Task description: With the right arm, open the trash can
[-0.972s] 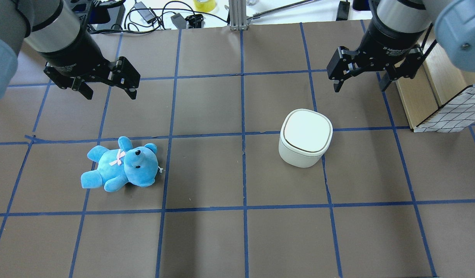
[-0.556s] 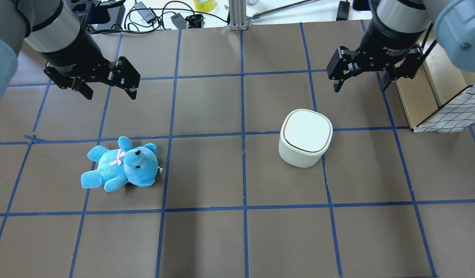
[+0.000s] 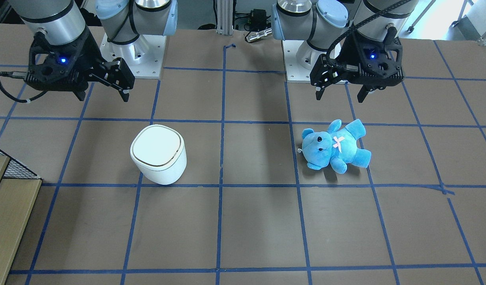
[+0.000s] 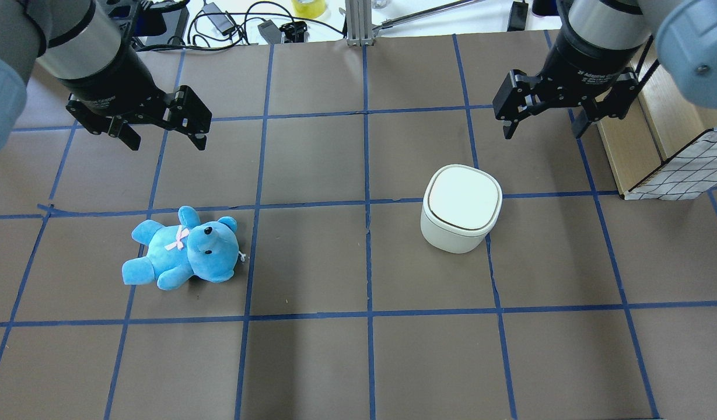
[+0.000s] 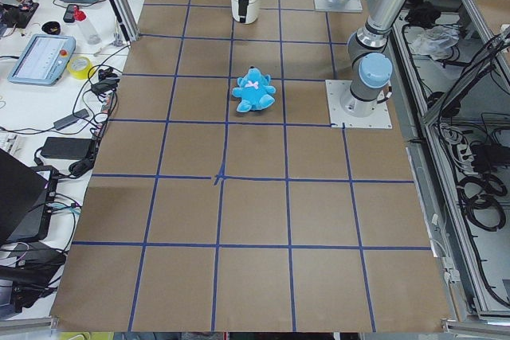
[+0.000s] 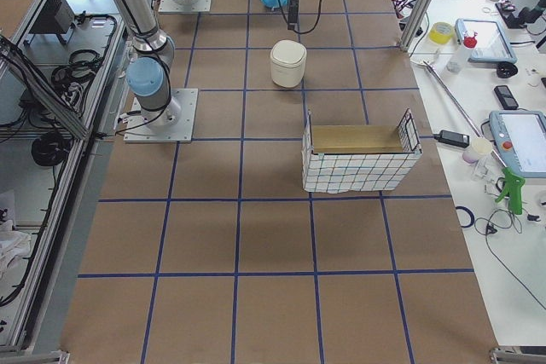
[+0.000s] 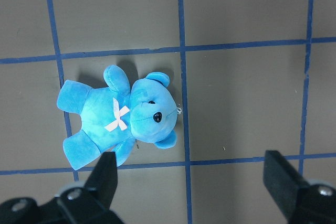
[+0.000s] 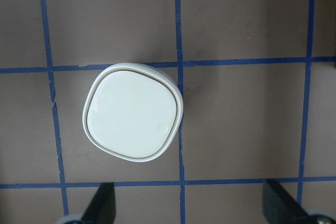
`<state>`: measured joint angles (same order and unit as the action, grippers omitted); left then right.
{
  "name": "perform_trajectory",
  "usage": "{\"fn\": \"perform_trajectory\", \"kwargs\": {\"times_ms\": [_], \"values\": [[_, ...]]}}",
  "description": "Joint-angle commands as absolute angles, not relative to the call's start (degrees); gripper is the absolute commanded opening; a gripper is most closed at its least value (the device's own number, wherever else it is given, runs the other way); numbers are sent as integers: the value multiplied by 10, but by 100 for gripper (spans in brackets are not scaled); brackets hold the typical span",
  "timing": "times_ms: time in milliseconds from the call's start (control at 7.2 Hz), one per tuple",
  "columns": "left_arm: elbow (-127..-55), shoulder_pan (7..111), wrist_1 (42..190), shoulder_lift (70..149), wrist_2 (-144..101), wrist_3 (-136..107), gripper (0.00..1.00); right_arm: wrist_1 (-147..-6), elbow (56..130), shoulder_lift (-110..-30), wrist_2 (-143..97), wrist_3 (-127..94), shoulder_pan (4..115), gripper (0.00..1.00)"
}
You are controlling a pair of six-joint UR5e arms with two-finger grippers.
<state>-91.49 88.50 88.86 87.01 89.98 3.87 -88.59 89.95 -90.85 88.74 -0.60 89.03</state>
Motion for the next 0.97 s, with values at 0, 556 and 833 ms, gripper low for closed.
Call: {"fn": "perform_trajectory", "kwargs": {"times_ms": [0,556,833], "values": [[-915,885,889,870,900,39,100,-886,899,-910,883,-24,892,100],[-915,885,889,870,899,39,100,-939,902,-878,889,-107,967,38],[-915,885,889,870,900,39,100,-933,916,-860,891,-82,966,0]]}}
